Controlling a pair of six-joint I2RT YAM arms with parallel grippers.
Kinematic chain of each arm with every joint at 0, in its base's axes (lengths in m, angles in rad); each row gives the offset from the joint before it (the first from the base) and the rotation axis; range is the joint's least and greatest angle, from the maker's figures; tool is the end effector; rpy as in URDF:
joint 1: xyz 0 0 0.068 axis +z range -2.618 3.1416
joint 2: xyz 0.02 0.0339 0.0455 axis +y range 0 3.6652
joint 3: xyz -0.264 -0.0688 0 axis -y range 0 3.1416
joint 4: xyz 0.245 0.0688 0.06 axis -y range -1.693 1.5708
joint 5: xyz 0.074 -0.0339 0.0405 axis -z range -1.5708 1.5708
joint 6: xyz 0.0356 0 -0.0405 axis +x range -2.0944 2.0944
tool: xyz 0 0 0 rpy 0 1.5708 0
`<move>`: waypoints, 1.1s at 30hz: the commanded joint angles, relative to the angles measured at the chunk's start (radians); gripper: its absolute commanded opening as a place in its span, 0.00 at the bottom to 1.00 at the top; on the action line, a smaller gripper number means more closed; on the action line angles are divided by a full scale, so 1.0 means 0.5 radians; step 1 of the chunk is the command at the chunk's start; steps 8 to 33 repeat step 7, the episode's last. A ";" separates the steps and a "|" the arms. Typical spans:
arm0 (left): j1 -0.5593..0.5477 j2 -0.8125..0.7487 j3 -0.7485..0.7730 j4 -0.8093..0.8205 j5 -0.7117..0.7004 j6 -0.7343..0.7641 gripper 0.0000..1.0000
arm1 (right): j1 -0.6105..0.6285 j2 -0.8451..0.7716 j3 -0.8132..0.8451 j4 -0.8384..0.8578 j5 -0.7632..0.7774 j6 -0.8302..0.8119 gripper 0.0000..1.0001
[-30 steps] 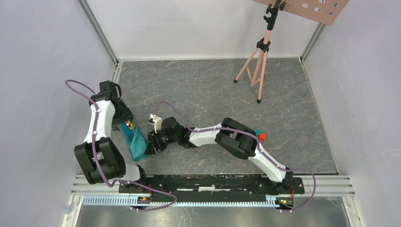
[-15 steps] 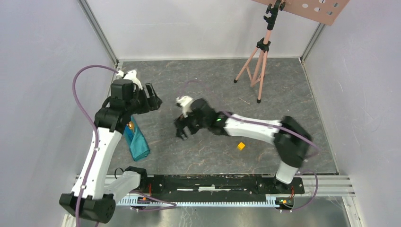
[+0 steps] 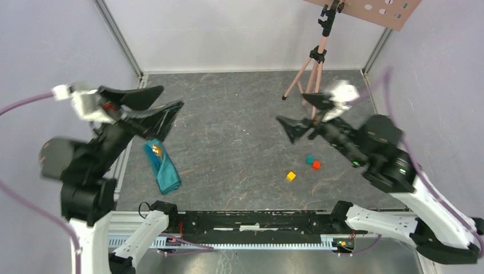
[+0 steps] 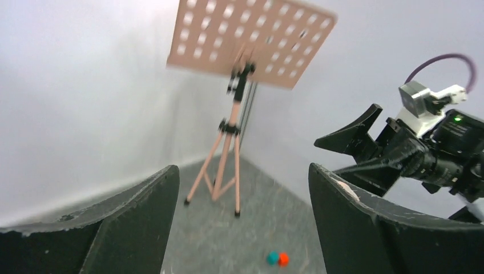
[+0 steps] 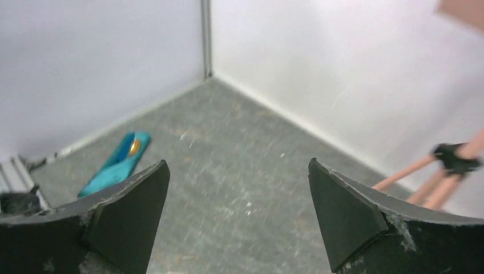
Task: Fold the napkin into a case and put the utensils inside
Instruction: Reset both arms
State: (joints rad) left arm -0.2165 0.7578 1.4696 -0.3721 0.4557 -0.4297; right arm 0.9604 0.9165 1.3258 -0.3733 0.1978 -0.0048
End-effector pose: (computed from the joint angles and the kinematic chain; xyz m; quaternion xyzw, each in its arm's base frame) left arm 0.0694 -0.0313 0.5357 0.1235 0.5789 -0.3762 0.7128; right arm 0.1026 0.1345 0.4794 -0.2577 0.6449 0.2685 0.6675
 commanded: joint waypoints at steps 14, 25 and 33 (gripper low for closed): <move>-0.006 -0.075 0.191 0.143 -0.127 -0.158 0.90 | 0.001 -0.425 0.098 -0.125 0.527 -0.163 0.98; -0.006 -0.075 0.191 0.143 -0.127 -0.158 0.90 | 0.001 -0.425 0.098 -0.125 0.527 -0.163 0.98; -0.006 -0.075 0.191 0.143 -0.127 -0.158 0.90 | 0.001 -0.425 0.098 -0.125 0.527 -0.163 0.98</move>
